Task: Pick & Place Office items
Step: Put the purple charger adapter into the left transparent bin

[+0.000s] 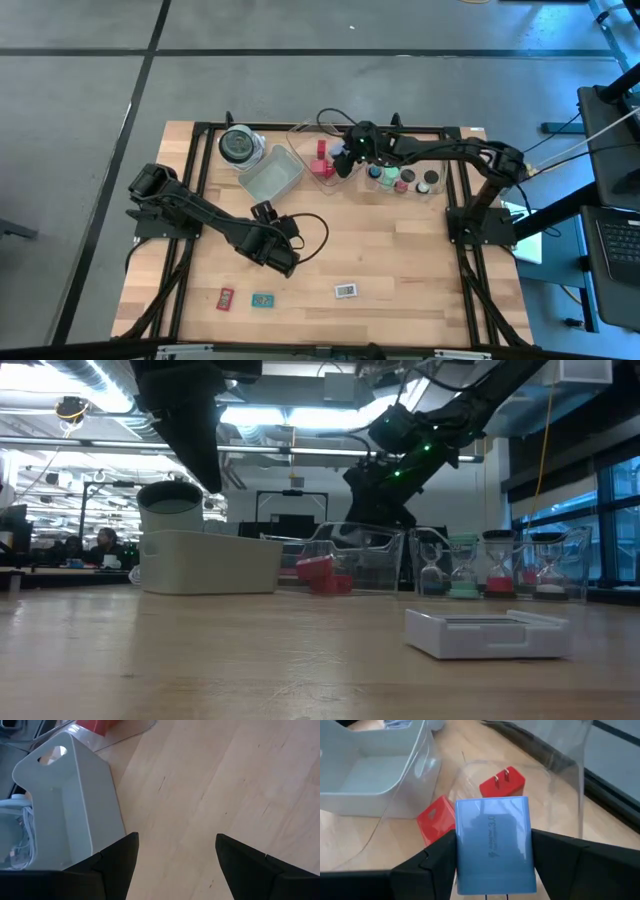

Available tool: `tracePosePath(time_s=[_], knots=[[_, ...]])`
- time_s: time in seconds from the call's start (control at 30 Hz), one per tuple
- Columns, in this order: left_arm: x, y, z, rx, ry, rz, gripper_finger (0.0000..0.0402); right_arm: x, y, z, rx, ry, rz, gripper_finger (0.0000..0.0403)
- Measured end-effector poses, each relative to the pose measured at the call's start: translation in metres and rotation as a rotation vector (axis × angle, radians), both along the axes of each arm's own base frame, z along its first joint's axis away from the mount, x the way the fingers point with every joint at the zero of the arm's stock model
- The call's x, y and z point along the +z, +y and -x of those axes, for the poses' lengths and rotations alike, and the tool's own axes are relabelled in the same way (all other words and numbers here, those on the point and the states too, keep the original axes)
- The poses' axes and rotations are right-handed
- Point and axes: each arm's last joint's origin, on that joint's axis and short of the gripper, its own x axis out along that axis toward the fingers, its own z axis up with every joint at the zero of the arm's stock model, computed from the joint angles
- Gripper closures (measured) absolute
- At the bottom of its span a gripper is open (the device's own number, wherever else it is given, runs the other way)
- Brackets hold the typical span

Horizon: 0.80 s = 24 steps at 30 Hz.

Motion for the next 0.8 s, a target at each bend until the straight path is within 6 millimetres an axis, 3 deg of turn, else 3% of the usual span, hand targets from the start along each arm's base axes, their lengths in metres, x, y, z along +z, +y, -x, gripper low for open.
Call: tracePosePath(time_s=[0.3, 0.8], knots=[[0.0, 0.0, 0.001, 0.01, 0.005, 0.0, 0.0139, -0.008, 0.0, -0.006, 0.041, 0.107, -0.036, 0.0188], [0.0, 0.001, 0.002, 0.01, 0.018, -0.008, 0.0139, -0.009, 0.01, -0.01, 0.235, 0.192, 0.105, 0.0188]])
